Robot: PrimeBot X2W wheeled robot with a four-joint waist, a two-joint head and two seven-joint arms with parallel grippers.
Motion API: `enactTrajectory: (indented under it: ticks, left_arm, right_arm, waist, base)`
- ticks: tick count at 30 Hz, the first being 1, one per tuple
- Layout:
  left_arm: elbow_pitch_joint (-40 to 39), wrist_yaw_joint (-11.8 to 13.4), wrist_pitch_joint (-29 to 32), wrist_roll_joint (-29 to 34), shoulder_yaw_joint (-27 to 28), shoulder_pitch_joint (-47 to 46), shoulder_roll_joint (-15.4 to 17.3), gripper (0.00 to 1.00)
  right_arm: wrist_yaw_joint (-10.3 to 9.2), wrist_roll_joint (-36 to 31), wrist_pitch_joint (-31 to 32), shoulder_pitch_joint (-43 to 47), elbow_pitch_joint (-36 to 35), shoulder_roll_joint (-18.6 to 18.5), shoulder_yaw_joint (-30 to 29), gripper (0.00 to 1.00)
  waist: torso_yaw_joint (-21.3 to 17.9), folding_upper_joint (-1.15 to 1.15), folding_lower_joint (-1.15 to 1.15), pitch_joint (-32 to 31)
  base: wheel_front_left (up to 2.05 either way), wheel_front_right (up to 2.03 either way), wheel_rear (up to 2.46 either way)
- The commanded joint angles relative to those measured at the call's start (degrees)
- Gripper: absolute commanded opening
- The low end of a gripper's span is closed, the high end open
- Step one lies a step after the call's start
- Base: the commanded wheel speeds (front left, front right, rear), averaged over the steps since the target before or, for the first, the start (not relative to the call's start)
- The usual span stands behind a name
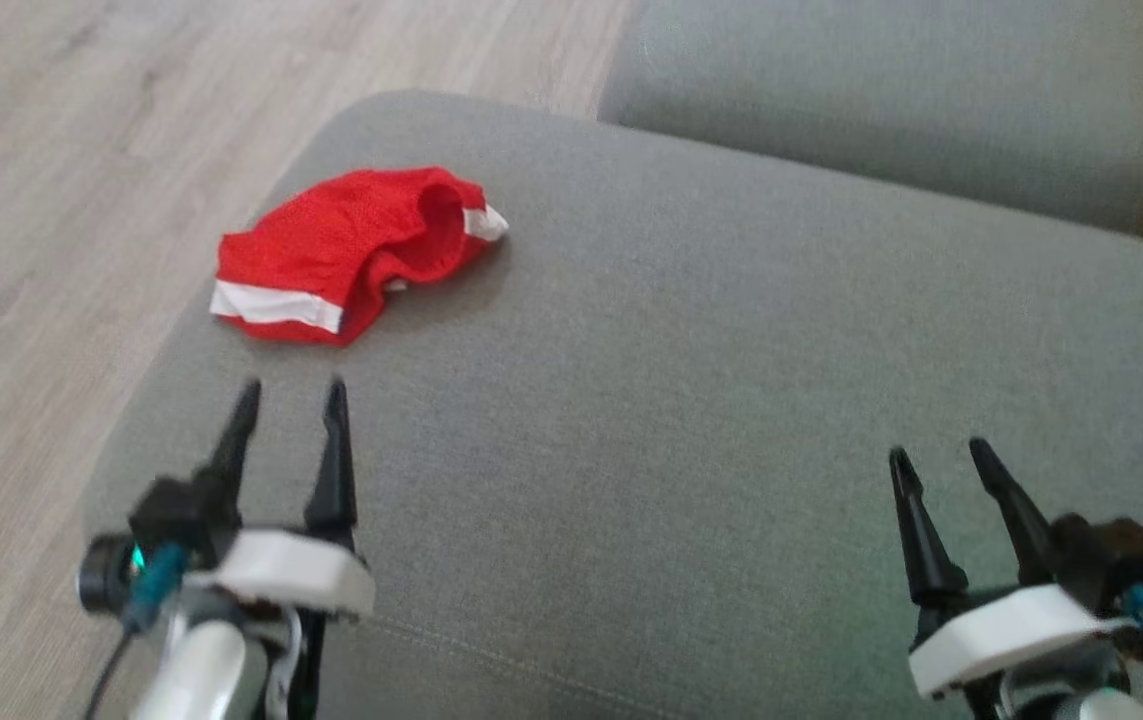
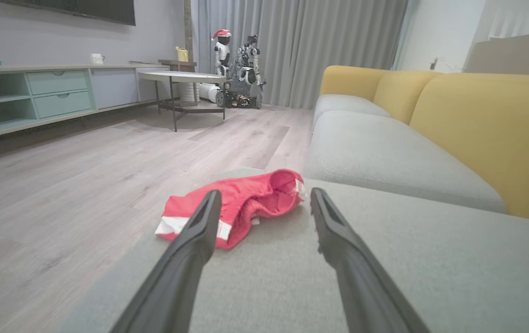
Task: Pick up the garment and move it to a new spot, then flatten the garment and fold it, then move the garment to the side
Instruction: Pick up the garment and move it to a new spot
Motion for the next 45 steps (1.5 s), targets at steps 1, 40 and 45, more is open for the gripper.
enactTrajectory:
  ticks: [1, 40, 45]
  left_arm:
    - [-1.41, -0.47, -0.67, -0.1, 3.01, -5.45, 0.13, 1.0]
    - [58.26, -18.8, -0.17, 1.16, 15.47, -49.5, -4.05, 0.0]
    - [58.69, -18.11, -0.63, 2.58, 14.63, -49.47, -3.08, 0.0]
  right_arm:
    - [-0.04, -0.9, 0.34, -4.5, -2.9, -0.34, 1.8, 1.0]
    - [-0.04, -0.19, -1.16, -18.18, -1.67, -3.71, 6.36, 1.0]
    - [-0.04, 0.29, -1.49, -17.13, -1.11, -3.38, 5.37, 1.0]
  waist:
    - [-1.61, 0.0, 0.0, 3.28]
    - [-13.53, 0.0, 0.0, 23.56]
    - [-13.62, 0.0, 0.0, 21.62]
  base:
    - [0.0, 0.0, 0.0]
    - [0.0, 0.0, 0.0]
    - [0.0, 0.0, 0.0]
